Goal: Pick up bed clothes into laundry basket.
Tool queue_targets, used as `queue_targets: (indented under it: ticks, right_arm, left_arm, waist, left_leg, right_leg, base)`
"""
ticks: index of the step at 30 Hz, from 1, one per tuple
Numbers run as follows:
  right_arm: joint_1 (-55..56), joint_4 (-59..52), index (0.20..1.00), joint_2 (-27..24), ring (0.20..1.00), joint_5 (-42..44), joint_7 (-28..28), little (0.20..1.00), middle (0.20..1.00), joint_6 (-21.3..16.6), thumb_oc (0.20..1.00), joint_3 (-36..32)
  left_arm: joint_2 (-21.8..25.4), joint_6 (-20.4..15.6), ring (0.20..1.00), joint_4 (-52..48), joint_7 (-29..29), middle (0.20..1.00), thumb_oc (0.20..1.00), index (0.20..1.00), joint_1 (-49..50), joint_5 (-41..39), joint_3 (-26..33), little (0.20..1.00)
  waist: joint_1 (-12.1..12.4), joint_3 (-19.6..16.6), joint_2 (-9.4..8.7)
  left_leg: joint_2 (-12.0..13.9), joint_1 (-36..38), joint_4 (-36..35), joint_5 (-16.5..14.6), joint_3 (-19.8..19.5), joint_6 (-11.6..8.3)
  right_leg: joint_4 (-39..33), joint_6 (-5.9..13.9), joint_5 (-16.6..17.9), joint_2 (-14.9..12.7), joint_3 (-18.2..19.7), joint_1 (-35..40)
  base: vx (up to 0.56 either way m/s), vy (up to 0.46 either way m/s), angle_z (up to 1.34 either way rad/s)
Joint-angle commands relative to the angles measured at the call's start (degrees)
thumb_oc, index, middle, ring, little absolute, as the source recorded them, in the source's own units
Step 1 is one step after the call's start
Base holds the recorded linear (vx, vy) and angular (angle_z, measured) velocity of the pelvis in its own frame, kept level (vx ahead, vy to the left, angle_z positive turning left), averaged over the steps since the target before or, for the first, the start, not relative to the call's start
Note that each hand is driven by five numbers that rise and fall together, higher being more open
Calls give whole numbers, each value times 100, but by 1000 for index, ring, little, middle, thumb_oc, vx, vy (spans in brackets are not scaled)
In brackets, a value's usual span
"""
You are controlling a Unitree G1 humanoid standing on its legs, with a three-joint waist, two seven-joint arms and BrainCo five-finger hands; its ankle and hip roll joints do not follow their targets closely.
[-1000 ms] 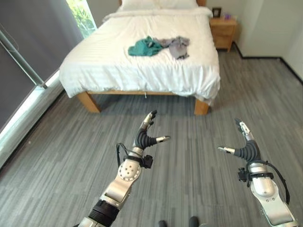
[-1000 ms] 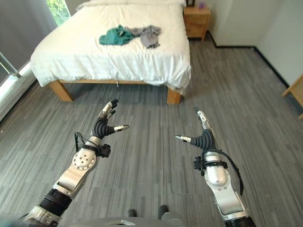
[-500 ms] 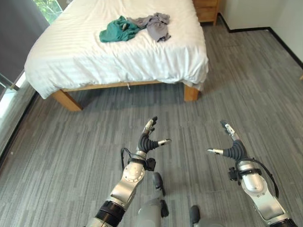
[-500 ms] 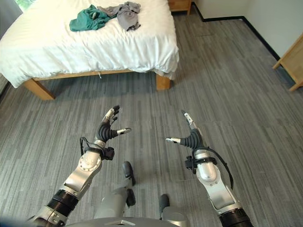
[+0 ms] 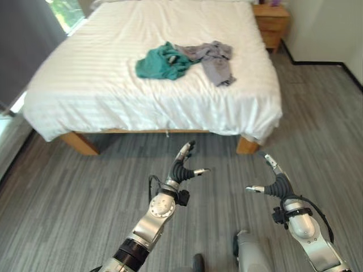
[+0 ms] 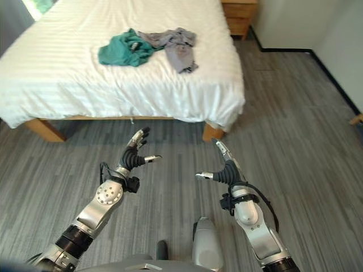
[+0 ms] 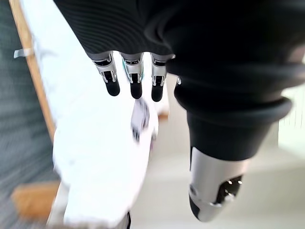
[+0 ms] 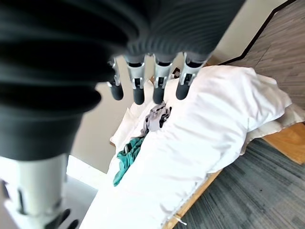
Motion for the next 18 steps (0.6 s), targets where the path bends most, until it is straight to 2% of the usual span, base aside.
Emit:
queue_targets:
  ticks: [1, 2, 3, 4, 5, 6, 7, 8, 9, 10, 11, 12, 13, 14, 15, 16, 18]
  right_arm:
    - [-535, -143, 1000, -146, 1000, 49, -225, 1000, 1000, -65, 1000, -477]
    - [-564, -214, 1000, -173, 1000, 48, -237, 1000, 1000, -31, 1000, -579]
    - [-613, -515, 1000, -336, 1000, -7, -302, 1000, 1000, -77, 1000, -849]
    - [-599, -527, 1000, -341, 1000, -7, -300, 1000, 1000, -73, 1000, -856]
    - [-559, -673, 1000, -373, 1000, -61, -354, 1000, 1000, -66, 1000, -1101]
    - [-592, -893, 1000, -634, 1000, -304, -494, 1000, 1000, -69, 1000, -1509]
    - [-590, -894, 1000, -635, 1000, -304, -494, 1000, 1000, -68, 1000, -1509]
    - [-670, -917, 1000, -783, 1000, -450, -682, 1000, 1000, -81, 1000, -1684]
    - [-772, -874, 1000, -962, 1000, -571, -840, 1000, 1000, -62, 1000, -1880]
    - [-919, -835, 1000, -1162, 1000, -675, -973, 1000, 1000, -46, 1000, -2029]
    - [-1048, -776, 1000, -1302, 1000, -664, -1038, 1000, 1000, -14, 1000, -2105]
    - [-1340, -639, 1000, -1613, 1000, -489, -1129, 1000, 1000, -31, 1000, -2135]
    - [-1358, -623, 1000, -1628, 1000, -481, -1134, 1000, 1000, -37, 1000, -2121]
    - [-1434, -606, 1000, -1734, 1000, -417, -1098, 1000, 1000, -25, 1000, -2152]
    - [-1511, -596, 1000, -1881, 1000, -365, -1038, 1000, 1000, -53, 1000, -2104]
    - [-1602, -591, 1000, -2040, 1000, -326, -1016, 1000, 1000, -65, 1000, -2127]
    - [-1794, -213, 1000, -2534, 1000, -106, -884, 1000, 1000, -67, 1000, -1951]
  left_arm:
    - [-23, -298, 1000, -75, -3, 1000, 1000, 1000, -216, -173, -59, 1000]
    - [-35, -289, 1000, -44, 18, 1000, 1000, 1000, -193, -133, 0, 1000]
    - [-61, -312, 1000, -43, -69, 1000, 1000, 1000, -95, -144, 139, 1000]
    - [-67, -310, 1000, -48, -70, 1000, 1000, 1000, -88, -141, 135, 1000]
    - [-123, -312, 1000, -94, -70, 1000, 1000, 1000, -3, -107, 116, 1000]
    - [-287, -261, 1000, -89, -113, 1000, 1000, 1000, 95, -202, 169, 1000]
    - [-287, -261, 1000, -89, -113, 1000, 1000, 1000, 96, -202, 168, 1000]
    - [-354, -232, 1000, -59, -31, 1000, 1000, 1000, 121, -268, 191, 1000]
    - [-387, -237, 1000, -49, -34, 1000, 1000, 1000, 198, -310, 252, 1000]
    - [-355, -249, 1000, -116, -55, 1000, 1000, 1000, 330, -332, 338, 1000]
    - [-318, -267, 1000, -150, -70, 1000, 1000, 1000, 431, -370, 377, 1000]
    - [-347, -224, 1000, -97, -113, 1000, 1000, 1000, 695, -539, 521, 1000]
    - [-354, -221, 1000, -102, -117, 1000, 1000, 1000, 699, -543, 531, 1000]
    - [-367, -211, 1000, -61, -141, 1000, 1000, 1000, 834, -599, 588, 1000]
    - [-428, -190, 1000, -44, -171, 1000, 1000, 1000, 1014, -660, 657, 1000]
    - [-456, -174, 1000, 18, -177, 1000, 1000, 1000, 1141, -725, 705, 1000]
    - [-565, -112, 1000, 267, -180, 1000, 1000, 1000, 1451, -865, 749, 1000]
  waist:
    - [-219, 152, 174]
    - [-245, 159, 206]
    - [-205, 27, 109]
    - [-208, 58, 121]
    - [-253, 38, 76]
    - [-224, 78, 16]
    - [-231, 71, 26]
    - [-183, 141, -10]
    - [-127, 213, -61]
    - [-58, 265, -130]
    - [-14, 272, -173]
    - [169, 260, -137]
    - [171, 256, -156]
    - [235, 232, -149]
    - [320, 182, -86]
    - [412, 161, -15]
    - [611, 116, 156]
  left_leg:
    - [603, 325, -262, 115, 109, -643]
    - [675, 529, -262, -29, 105, -688]
    - [648, 839, -154, -334, 108, -717]
    - [662, 865, -127, -361, 103, -718]
    - [728, 831, 555, -300, -35, -818]
    - [865, 106, 2395, 111, -18, -1044]
    - [874, 87, 2418, 96, -26, -1045]
    - [876, -313, 3232, 452, -55, -1143]
    - [966, -627, 3880, 671, 30, -1184]
    - [1045, -892, 4158, 739, 205, -1178]
    - [1124, -1045, 4006, 792, 371, -1157]
    - [1341, -1157, 3061, 681, 693, -1086]
    - [1308, -1131, 2992, 733, 721, -1074]
    - [1324, -1196, 2573, 704, 767, -1041]
    - [1323, -1143, 1730, 770, 811, -1036]
    - [1404, -1208, 1170, 971, 798, -1075]
    - [1653, -1025, -169, 1643, 895, -1203]
  right_leg:
    - [-1137, 101, 1037, 322, -257, 934]
    - [-1159, 156, 1083, 270, -374, 706]
    - [-1220, 120, 1125, 185, -493, 879]
    - [-1220, 121, 1115, 194, -505, 922]
    - [-1185, 10, 1287, 175, -401, 1105]
    - [-1218, -187, 1324, 146, -460, 1608]
    - [-1216, -187, 1321, 152, -470, 1602]
    - [-1221, -333, 1237, 164, -475, 1820]
    - [-1221, -435, 1165, 163, -530, 2010]
    - [-1221, -486, 1079, 149, -565, 2173]
    - [-1221, -493, 1012, 133, -583, 2272]
    - [-1221, -445, 813, 210, -626, 2447]
    - [-1221, -444, 833, 182, -609, 2432]
    - [-1221, -413, 773, 200, -600, 2493]
    - [-1221, -345, 652, 215, -586, 2539]
    - [-1221, -290, 594, 247, -614, 2607]
    - [-1221, -262, 302, 296, -782, 2945]
  base:
    - [373, -137, 84]
    - [517, -258, 52]
    - [501, -261, 48]
    - [525, -318, 46]
    - [374, -313, 38]
    - [375, -314, 37]
    - [253, -276, 69]
    - [134, -184, 48]
    - [215, -262, 27]
    - [214, -192, -20]
    - [373, -111, -24]
    - [285, -36, -28]
    - [277, 4, -31]
    - [154, 64, -22]
    - [262, 120, -16]
    - [314, 153, -18]
    - [287, 73, -15]
